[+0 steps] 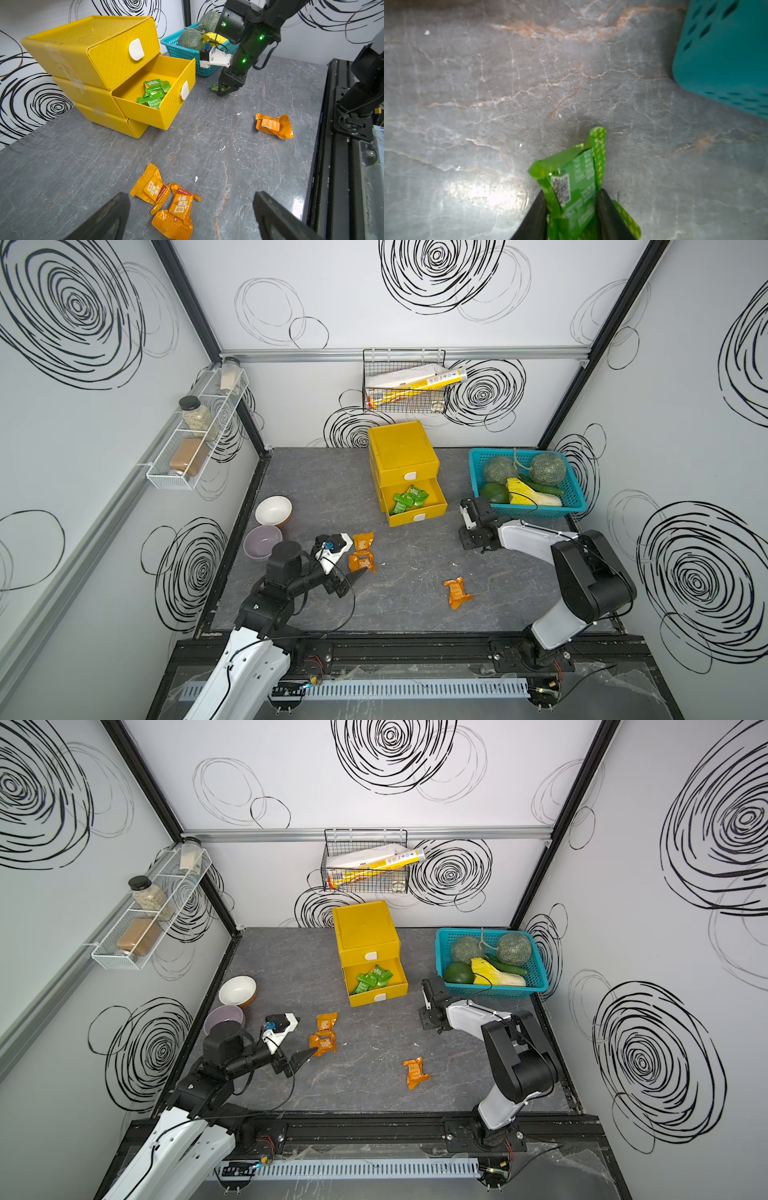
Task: Place the cookies into the drawer by color
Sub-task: Pick up the cookie at the center of the board.
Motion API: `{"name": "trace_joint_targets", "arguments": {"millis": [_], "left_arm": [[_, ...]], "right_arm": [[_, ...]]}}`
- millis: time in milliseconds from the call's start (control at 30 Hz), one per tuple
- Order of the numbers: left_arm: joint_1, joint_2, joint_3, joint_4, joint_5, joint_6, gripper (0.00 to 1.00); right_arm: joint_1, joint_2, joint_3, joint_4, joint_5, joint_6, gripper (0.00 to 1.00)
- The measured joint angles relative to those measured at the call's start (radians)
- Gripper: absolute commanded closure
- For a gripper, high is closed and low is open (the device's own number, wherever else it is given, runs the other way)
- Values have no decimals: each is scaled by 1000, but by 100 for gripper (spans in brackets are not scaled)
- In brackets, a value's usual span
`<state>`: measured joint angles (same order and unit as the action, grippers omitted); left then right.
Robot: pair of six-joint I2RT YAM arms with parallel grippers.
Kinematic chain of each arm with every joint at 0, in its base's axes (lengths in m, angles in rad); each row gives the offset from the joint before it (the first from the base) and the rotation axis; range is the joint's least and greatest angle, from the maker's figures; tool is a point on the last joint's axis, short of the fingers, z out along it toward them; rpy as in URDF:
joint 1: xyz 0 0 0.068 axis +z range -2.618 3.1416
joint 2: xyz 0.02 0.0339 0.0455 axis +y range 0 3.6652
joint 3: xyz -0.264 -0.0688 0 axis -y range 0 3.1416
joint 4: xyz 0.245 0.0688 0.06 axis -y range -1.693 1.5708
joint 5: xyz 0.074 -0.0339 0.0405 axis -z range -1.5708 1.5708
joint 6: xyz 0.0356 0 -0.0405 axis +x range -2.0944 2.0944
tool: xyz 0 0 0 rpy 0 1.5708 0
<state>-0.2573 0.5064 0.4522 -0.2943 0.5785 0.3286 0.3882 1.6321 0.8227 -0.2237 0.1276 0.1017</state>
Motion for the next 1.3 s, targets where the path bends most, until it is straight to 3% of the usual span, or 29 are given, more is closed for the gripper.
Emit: {"name": "trace_joint_targets", "arguments": {"millis": [100, 633, 967, 1300], "left_arm": [[0, -1, 0, -1, 3, 0, 1], [3, 2, 0, 0, 3, 0, 1], [3, 5, 0, 0, 4, 0, 1], [4, 13, 0, -1, 8, 0, 1]], "right_arm": [[0, 0, 0, 0, -2, -1, 90], [-2, -176, 2, -89, -98, 4, 91], [-2, -306, 143, -151, -225, 49, 94], [2, -287, 278, -109, -383, 140, 93]]}}
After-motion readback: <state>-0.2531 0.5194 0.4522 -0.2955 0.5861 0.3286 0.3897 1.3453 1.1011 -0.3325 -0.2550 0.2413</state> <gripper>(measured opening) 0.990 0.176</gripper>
